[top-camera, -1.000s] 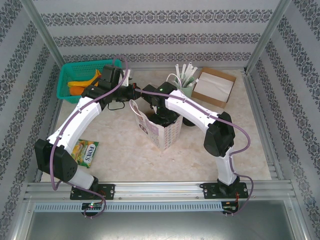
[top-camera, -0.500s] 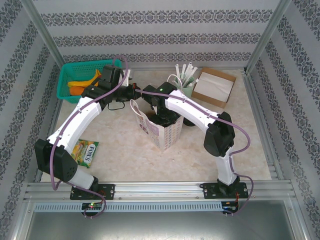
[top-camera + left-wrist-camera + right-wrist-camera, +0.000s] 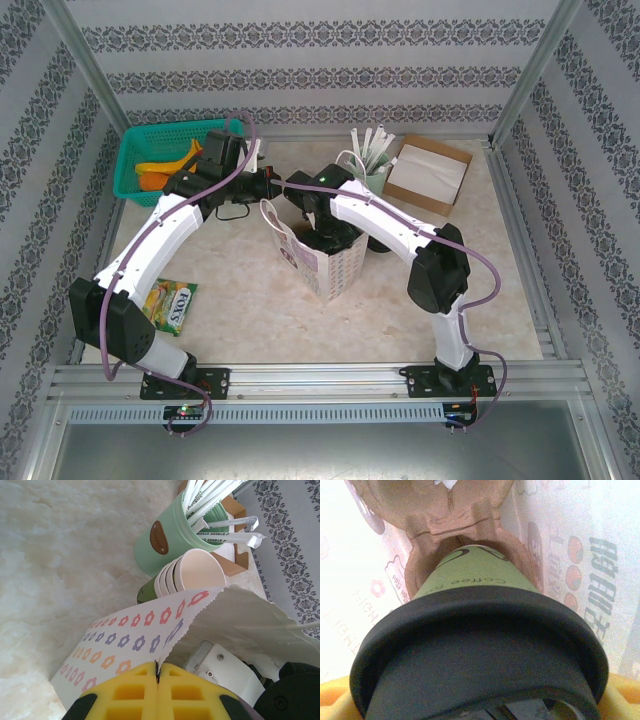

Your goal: Pack the takeout coffee

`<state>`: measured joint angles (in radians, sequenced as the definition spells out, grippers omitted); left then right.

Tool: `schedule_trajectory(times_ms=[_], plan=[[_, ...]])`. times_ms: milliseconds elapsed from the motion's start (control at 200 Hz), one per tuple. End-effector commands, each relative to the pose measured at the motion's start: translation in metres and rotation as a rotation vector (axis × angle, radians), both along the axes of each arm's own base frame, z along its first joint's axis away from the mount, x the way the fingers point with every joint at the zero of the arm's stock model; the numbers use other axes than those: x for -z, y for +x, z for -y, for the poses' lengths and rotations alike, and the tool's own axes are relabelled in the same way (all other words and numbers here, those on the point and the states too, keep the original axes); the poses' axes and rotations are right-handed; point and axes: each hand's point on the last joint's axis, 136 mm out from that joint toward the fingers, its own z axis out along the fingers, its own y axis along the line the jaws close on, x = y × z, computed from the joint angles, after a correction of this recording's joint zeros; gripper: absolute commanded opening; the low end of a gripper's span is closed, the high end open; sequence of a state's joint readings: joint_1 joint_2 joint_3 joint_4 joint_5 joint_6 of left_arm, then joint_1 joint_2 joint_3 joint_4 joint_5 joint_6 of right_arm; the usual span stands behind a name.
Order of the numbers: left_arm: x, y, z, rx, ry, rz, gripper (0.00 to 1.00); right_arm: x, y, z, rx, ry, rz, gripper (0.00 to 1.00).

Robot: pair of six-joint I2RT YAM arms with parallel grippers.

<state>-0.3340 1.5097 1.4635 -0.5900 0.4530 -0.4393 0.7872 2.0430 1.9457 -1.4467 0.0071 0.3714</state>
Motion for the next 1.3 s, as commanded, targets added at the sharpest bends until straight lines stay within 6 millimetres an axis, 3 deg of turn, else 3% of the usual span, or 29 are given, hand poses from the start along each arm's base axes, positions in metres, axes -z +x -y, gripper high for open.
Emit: schedule_trajectory(times_ms=[0, 714, 1294], plan=[[-0.012, 0.002, 0.004, 0.005, -0.031, 0.041, 0.0, -0.003, -0.007, 0.011, 0.007, -0.059, -0.029, 0.74], [-0.014, 0.002, 0.006, 0.014, -0.035, 0.045, 0.0, 0.007, -0.008, 0.006, -0.008, -0.056, -0.054, 0.74], [-0.01, 0.001, 0.006, 0.016, -0.033, 0.035, 0.0, 0.025, 0.006, -0.004, 0.026, -0.009, -0.018, 0.73]])
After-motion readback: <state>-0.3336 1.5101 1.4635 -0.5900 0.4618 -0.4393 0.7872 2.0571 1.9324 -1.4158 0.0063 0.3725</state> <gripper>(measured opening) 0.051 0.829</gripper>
